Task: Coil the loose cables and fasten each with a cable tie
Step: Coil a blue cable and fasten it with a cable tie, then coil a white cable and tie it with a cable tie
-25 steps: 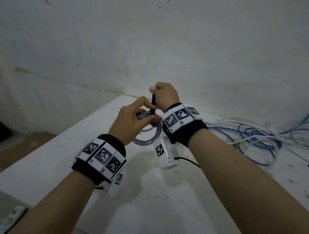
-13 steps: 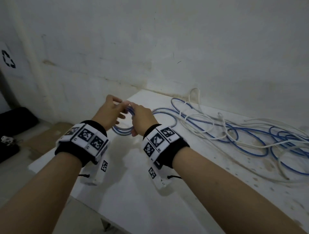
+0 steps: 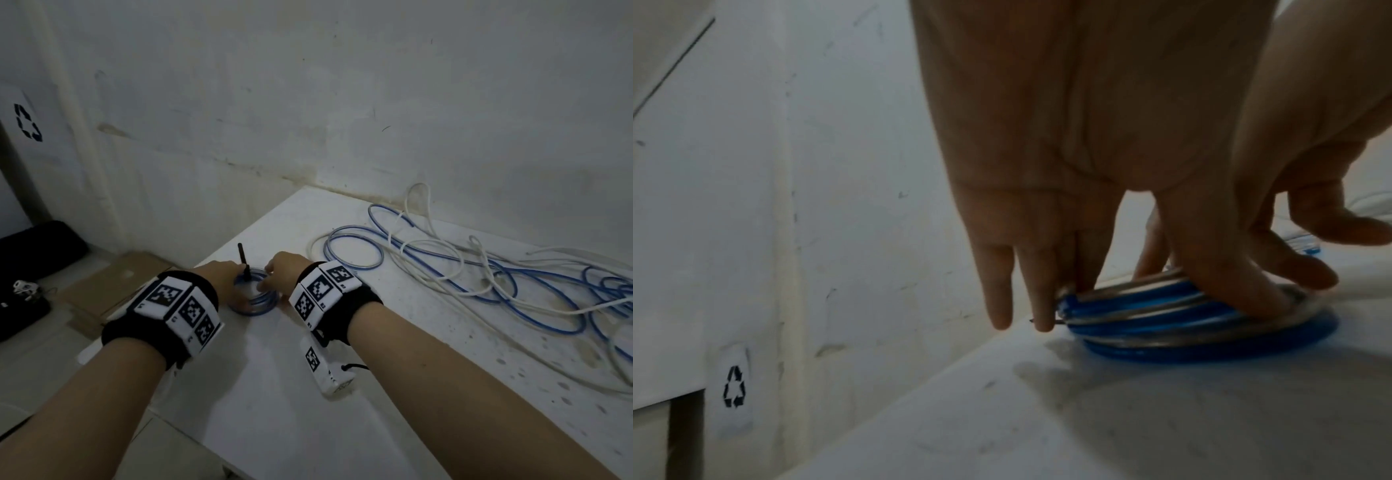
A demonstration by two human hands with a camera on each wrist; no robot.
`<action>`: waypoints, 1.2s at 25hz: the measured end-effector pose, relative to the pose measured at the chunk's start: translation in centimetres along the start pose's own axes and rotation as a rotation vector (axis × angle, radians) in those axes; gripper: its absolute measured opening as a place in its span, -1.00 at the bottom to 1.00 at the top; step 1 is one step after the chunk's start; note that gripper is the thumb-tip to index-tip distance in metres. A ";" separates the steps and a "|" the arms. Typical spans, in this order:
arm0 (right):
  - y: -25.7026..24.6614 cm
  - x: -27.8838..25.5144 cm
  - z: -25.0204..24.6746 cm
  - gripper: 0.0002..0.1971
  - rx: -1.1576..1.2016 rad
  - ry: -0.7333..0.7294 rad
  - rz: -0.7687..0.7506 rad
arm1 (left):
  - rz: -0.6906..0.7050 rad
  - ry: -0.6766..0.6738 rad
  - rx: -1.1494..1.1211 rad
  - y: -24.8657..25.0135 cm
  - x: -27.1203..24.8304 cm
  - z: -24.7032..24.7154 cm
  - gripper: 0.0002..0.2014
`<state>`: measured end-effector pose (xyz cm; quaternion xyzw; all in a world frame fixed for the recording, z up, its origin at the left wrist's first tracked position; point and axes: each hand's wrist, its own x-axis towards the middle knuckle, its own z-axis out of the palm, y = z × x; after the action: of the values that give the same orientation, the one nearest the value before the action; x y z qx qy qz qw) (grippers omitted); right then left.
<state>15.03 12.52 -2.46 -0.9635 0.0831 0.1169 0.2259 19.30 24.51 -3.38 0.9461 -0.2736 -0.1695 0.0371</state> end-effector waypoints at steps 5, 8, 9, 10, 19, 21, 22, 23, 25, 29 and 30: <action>4.2 0.2 -2.2 -0.62 -0.216 0.226 0.147 | -0.020 -0.018 -0.048 -0.1 0.9 -0.5 -0.38; 7.8 -0.3 -3.9 -0.71 -0.474 0.173 0.196 | -0.039 -0.017 -0.114 0.7 0.9 -0.6 -0.32; 8.6 -0.4 -4.1 -0.79 -0.506 0.142 0.191 | -0.058 0.015 -0.118 1.2 0.9 -0.6 -0.28; 9.3 -0.3 -4.1 -0.88 -0.500 0.128 0.191 | -0.078 0.062 -0.102 1.6 0.8 -0.7 -0.23; 10.4 -1.2 -5.3 -0.80 -0.602 0.148 0.124 | 0.040 0.146 0.015 9.0 0.4 -0.6 -0.46; 10.3 -1.6 -6.2 -0.90 -0.407 0.239 0.086 | 0.072 0.154 -0.060 10.0 0.7 -0.5 -0.53; 10.3 -2.0 -6.9 -0.90 -0.208 0.323 0.067 | 0.100 0.173 -0.193 10.7 0.7 -0.7 -0.52; 10.5 -2.7 -7.8 -0.85 0.009 0.416 0.041 | 0.129 0.205 -0.394 11.5 0.8 -0.9 -0.52; 10.9 -4.7 -9.6 -0.82 0.348 0.576 -0.043 | 0.162 0.265 -0.868 13.5 0.6 -1.7 -0.52; 11.9 -10.8 -11.7 -0.96 0.183 0.512 -0.169 | 0.159 0.133 -1.376 17.5 0.1 -3.8 -0.60; 12.6 -12.0 -11.5 -0.93 0.051 0.519 -0.133 | 0.164 0.103 -1.497 18.3 0.1 -4.1 -0.68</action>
<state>3.00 -2.60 5.49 -0.9586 0.0777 -0.1511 0.2284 11.53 8.89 3.42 0.6516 -0.1527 -0.2623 0.6953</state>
